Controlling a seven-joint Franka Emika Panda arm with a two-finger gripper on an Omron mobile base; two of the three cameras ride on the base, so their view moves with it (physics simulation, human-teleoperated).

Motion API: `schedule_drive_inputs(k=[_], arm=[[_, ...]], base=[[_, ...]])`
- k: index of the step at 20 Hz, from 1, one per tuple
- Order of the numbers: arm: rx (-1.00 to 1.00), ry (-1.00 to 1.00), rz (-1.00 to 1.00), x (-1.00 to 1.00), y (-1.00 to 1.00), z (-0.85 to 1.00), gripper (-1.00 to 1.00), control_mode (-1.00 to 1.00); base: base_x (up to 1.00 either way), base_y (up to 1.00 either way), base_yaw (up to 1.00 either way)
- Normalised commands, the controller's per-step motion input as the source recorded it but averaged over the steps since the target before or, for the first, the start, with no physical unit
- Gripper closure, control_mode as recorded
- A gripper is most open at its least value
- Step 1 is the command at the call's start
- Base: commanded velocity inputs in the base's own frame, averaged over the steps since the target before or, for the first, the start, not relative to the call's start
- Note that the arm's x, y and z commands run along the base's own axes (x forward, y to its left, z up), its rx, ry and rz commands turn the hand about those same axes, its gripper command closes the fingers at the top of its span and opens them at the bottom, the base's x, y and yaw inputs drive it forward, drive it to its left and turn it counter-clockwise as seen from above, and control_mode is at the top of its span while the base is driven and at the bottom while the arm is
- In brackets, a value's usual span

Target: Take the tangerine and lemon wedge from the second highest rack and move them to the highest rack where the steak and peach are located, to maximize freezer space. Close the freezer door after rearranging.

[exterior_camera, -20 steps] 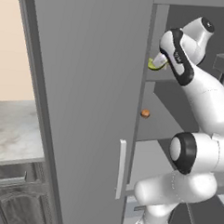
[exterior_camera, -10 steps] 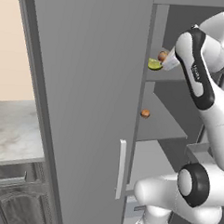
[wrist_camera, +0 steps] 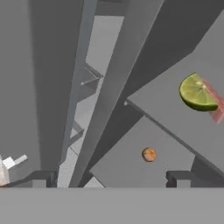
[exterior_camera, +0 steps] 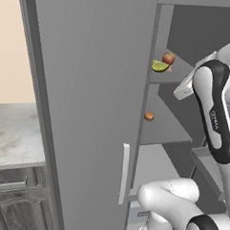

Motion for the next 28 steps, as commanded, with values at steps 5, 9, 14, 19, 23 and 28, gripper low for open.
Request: schedule_drive_inputs(k=[5,9,14,19,23,28], arm=[[0.01,0.27,-0.15,-0.69,0.0,-0.9,-1.0,-1.0],[0.05,0.26,-0.15,-0.03,-0.11,-0.88,-1.0,-1.0],[0.13,0.17,-0.07,0.49,-0.28,-0.69,-1.0,-1.0],[0.1,0.11,0.0,0.84,-0.14,-0.42,-1.0,-1.0],[0.0,0.14,0.0,0.84,0.0,-0.33,-1.0,-1.0],[-0.01,0.11,0.0,0.3,-0.03,-0.41,-1.0,-1.0]], base=[[0.0,0.0,0.0],[0.0,0.0,0.0],[0.0,0.0,0.0],[0.0,0.0,0.0],[0.0,0.0,0.0],[0.0,0.0,0.0]])
